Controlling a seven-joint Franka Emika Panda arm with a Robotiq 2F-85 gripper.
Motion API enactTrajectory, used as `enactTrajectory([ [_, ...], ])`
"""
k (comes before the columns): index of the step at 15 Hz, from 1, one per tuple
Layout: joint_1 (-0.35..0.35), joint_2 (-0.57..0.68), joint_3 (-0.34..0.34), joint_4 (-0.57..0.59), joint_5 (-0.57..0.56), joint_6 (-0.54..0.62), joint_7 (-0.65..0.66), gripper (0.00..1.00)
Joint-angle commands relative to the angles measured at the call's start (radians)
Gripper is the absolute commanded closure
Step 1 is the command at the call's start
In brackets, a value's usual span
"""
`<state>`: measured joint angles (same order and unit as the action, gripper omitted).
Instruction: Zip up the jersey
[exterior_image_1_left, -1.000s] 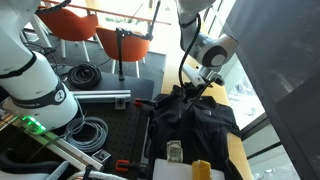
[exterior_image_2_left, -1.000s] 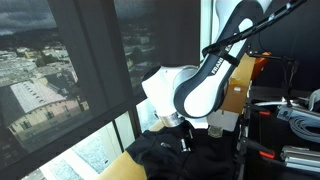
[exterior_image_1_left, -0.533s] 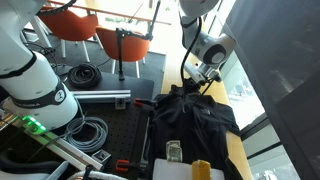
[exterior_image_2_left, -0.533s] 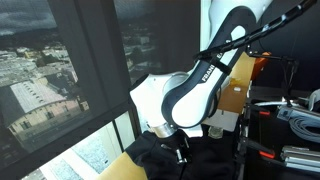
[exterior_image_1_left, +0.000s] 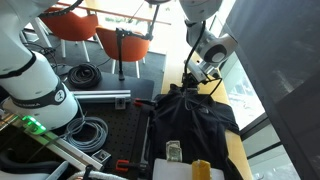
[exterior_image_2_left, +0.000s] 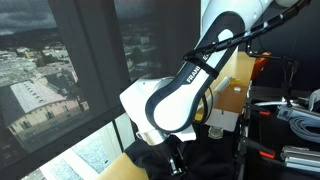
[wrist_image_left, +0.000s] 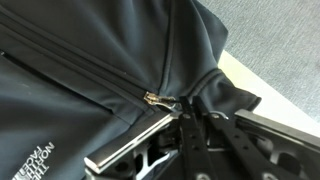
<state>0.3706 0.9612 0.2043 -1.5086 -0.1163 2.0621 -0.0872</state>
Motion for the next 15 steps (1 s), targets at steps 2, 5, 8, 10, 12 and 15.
enactTrajectory([
  [2, -0.027, 0.056, 0.075, 0.091, 0.066, -0.045, -0.107, 0.98],
  [5, -0.019, 0.078, 0.093, 0.118, 0.075, -0.038, -0.142, 0.98],
  [8, -0.012, 0.097, 0.105, 0.137, 0.075, -0.031, -0.162, 0.98],
  [10, -0.005, 0.111, 0.113, 0.151, 0.074, -0.029, -0.172, 0.98],
  [12, 0.005, 0.125, 0.117, 0.168, 0.071, -0.03, -0.176, 0.98],
  [15, 0.015, 0.141, 0.118, 0.191, 0.07, -0.031, -0.181, 0.98],
])
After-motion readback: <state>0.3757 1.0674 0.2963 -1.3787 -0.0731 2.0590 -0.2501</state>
